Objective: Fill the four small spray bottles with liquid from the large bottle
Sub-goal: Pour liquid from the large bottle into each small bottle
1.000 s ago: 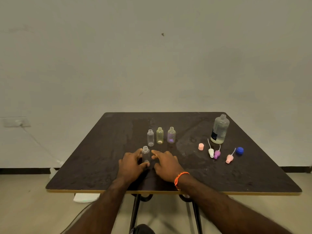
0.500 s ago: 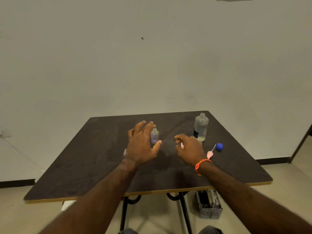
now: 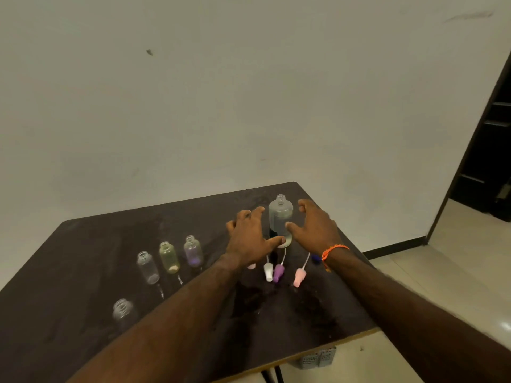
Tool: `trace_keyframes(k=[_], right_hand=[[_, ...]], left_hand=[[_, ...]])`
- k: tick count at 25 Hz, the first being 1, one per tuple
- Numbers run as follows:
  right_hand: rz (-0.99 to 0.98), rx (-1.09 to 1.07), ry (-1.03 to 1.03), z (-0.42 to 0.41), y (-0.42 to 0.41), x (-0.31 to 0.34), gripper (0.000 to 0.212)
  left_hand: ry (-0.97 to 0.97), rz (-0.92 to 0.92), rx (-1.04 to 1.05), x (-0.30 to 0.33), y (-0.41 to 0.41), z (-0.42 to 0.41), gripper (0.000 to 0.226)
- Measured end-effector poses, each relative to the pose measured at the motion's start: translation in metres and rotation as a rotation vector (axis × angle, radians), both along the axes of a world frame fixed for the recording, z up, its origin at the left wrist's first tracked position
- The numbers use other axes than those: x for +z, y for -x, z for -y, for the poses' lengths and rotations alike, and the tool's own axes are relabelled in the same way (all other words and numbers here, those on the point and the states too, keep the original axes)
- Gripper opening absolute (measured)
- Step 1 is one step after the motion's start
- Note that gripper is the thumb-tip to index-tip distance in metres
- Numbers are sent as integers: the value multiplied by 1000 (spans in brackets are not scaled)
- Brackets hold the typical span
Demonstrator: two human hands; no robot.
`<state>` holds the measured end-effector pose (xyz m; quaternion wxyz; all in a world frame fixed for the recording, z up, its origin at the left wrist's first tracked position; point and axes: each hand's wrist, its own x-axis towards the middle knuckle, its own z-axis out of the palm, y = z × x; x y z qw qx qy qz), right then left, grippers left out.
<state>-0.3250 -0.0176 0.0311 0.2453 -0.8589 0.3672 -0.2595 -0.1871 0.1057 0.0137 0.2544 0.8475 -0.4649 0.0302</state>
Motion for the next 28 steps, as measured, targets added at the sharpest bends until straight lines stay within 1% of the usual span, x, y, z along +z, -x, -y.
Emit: trace_keyframes(k=[1, 2, 3, 5, 6, 8, 10, 12, 14, 17, 20, 23, 25, 28], right_hand=[[6, 21, -56, 8, -7, -1, 80], [19, 43, -116, 17, -14, -4, 86], [29, 71, -172, 23, -20, -5, 87], [42, 122, -231, 29, -30, -8, 77], [58, 135, -231, 31, -33, -11, 69], [94, 139, -217, 30, -36, -14, 62], [125, 146, -186, 25, -34, -10, 64], [170, 161, -159, 17, -31, 2, 64], [202, 184, -133, 4, -26, 18, 59], [220, 230, -97, -24, -18, 39, 55], [218, 289, -108, -63, -9, 44, 55], [186, 335, -139, -104, -1, 31, 57], [156, 345, -152, -127, 2, 17, 63], [107, 369, -170, -151, 3, -1, 66]], left_hand=[[3, -53, 10, -3, -6, 14, 102], [16, -111, 8, -7, -11, 27, 99], [50, -157, -9, -10, -15, 36, 89], [149, -210, -57, -16, -21, 46, 62], [196, -235, -80, -18, -23, 48, 55], [256, -265, -117, -21, -26, 46, 54], [306, -254, -150, -17, -26, 42, 52], [347, -228, -163, -4, -23, 34, 50], [360, -179, -151, 13, -18, 18, 48], [346, -132, -125, 40, -10, -19, 50], [286, -101, -58, 51, -1, -68, 53], [196, -58, -13, 46, 7, -116, 57], [145, -55, 1, 36, 11, -141, 60], [78, -38, 24, 20, 16, -170, 50]])
